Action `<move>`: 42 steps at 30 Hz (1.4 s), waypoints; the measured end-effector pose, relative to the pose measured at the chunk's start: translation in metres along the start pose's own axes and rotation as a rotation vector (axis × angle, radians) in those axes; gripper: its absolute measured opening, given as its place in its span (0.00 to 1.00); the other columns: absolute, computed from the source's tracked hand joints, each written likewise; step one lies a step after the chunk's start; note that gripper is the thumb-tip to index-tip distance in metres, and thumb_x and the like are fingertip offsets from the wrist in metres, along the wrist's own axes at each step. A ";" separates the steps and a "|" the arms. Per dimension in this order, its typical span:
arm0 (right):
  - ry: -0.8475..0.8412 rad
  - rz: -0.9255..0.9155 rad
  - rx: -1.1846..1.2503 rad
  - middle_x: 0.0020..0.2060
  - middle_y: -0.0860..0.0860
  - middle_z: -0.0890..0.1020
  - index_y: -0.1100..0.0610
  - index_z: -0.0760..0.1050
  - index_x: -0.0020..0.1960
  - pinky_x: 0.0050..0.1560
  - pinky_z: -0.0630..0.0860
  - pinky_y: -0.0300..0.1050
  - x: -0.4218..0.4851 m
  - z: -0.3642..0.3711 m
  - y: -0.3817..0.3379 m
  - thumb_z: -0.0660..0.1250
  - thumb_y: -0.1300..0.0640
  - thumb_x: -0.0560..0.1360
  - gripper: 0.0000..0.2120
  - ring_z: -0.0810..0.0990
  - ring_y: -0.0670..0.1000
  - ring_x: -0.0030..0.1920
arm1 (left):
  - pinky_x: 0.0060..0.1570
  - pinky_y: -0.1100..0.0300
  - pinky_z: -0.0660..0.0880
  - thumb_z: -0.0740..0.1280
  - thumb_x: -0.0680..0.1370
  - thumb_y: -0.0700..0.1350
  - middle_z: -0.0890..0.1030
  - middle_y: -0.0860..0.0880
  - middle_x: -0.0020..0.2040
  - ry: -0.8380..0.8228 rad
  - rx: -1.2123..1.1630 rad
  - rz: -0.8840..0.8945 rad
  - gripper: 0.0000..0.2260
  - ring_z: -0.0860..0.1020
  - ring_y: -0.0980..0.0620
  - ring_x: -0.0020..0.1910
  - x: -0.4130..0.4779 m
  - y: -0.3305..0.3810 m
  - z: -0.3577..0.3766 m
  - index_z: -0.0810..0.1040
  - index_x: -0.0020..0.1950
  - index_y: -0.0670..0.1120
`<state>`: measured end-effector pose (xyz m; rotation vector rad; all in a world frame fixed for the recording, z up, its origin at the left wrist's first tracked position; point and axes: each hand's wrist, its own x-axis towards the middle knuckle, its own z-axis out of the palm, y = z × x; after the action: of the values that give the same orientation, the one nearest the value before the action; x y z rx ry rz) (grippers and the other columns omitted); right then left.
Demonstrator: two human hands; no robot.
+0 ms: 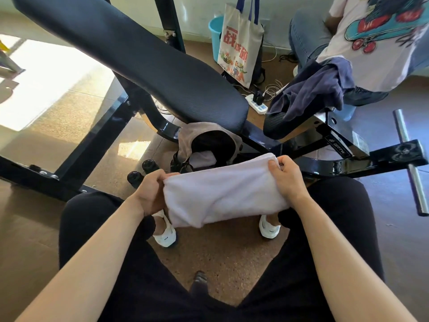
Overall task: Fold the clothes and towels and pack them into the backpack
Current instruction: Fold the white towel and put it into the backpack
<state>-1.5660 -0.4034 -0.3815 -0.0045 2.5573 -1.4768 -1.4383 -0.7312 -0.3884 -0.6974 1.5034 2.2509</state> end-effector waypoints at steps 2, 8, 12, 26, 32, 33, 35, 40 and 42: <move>-0.001 0.057 -0.008 0.44 0.52 0.78 0.58 0.74 0.51 0.42 0.71 0.46 0.001 0.001 0.003 0.61 0.51 0.84 0.11 0.75 0.51 0.43 | 0.53 0.50 0.72 0.61 0.75 0.52 0.79 0.42 0.50 0.029 -0.115 -0.054 0.14 0.79 0.45 0.46 0.001 -0.005 0.009 0.76 0.49 0.42; 0.038 0.090 0.055 0.43 0.51 0.77 0.56 0.74 0.48 0.43 0.72 0.47 -0.002 0.004 0.003 0.62 0.51 0.83 0.09 0.75 0.50 0.42 | 0.65 0.40 0.75 0.75 0.72 0.60 0.80 0.41 0.67 0.143 0.063 -0.066 0.33 0.80 0.40 0.63 0.011 -0.023 0.019 0.73 0.73 0.47; 0.085 0.106 0.079 0.45 0.52 0.78 0.57 0.75 0.49 0.43 0.72 0.48 0.000 0.004 0.003 0.62 0.52 0.82 0.09 0.75 0.51 0.44 | 0.55 0.49 0.78 0.68 0.81 0.47 0.78 0.49 0.61 0.460 0.417 0.276 0.16 0.78 0.48 0.58 0.015 -0.028 0.027 0.70 0.68 0.56; 0.066 0.133 0.070 0.45 0.51 0.81 0.53 0.78 0.49 0.49 0.78 0.53 -0.005 0.013 0.001 0.63 0.50 0.81 0.09 0.80 0.54 0.49 | 0.55 0.49 0.75 0.59 0.85 0.44 0.78 0.45 0.57 0.624 0.457 0.526 0.04 0.78 0.45 0.56 0.015 -0.029 0.029 0.71 0.60 0.49; -0.032 0.096 0.187 0.44 0.54 0.84 0.54 0.78 0.49 0.51 0.80 0.58 -0.025 0.030 -0.012 0.64 0.51 0.81 0.08 0.83 0.54 0.47 | 0.52 0.63 0.69 0.59 0.85 0.38 0.79 0.54 0.51 0.505 0.632 0.625 0.11 0.75 0.58 0.49 0.011 -0.027 0.036 0.78 0.55 0.51; -0.054 0.084 0.204 0.44 0.55 0.84 0.56 0.77 0.50 0.50 0.80 0.57 -0.030 0.034 -0.014 0.65 0.52 0.81 0.07 0.83 0.53 0.46 | 0.50 0.66 0.68 0.60 0.85 0.38 0.79 0.55 0.51 0.488 0.662 0.633 0.11 0.75 0.60 0.48 0.011 -0.029 0.039 0.78 0.57 0.51; -0.083 0.041 0.215 0.45 0.58 0.84 0.58 0.77 0.52 0.49 0.80 0.56 -0.038 0.044 -0.020 0.65 0.53 0.82 0.07 0.82 0.54 0.45 | 0.47 0.71 0.67 0.62 0.84 0.40 0.79 0.58 0.50 0.450 0.723 0.644 0.10 0.76 0.62 0.48 0.011 -0.033 0.045 0.78 0.61 0.52; -0.170 -0.040 0.157 0.43 0.53 0.84 0.49 0.75 0.49 0.49 0.79 0.56 -0.050 0.071 -0.024 0.67 0.53 0.81 0.02 0.82 0.51 0.44 | 0.49 0.74 0.72 0.67 0.82 0.42 0.79 0.55 0.57 0.283 0.812 0.659 0.15 0.77 0.67 0.53 0.012 -0.045 0.060 0.75 0.69 0.49; -0.202 -0.060 0.146 0.45 0.50 0.84 0.47 0.75 0.51 0.51 0.80 0.57 -0.053 0.082 -0.020 0.67 0.52 0.81 0.01 0.83 0.51 0.47 | 0.51 0.69 0.75 0.68 0.82 0.44 0.78 0.57 0.61 0.225 0.816 0.670 0.17 0.77 0.67 0.57 0.012 -0.049 0.068 0.73 0.71 0.49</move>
<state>-1.5020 -0.4784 -0.3952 -0.2013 2.3051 -1.5929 -1.4360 -0.6493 -0.4108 -0.1970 2.8209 1.6519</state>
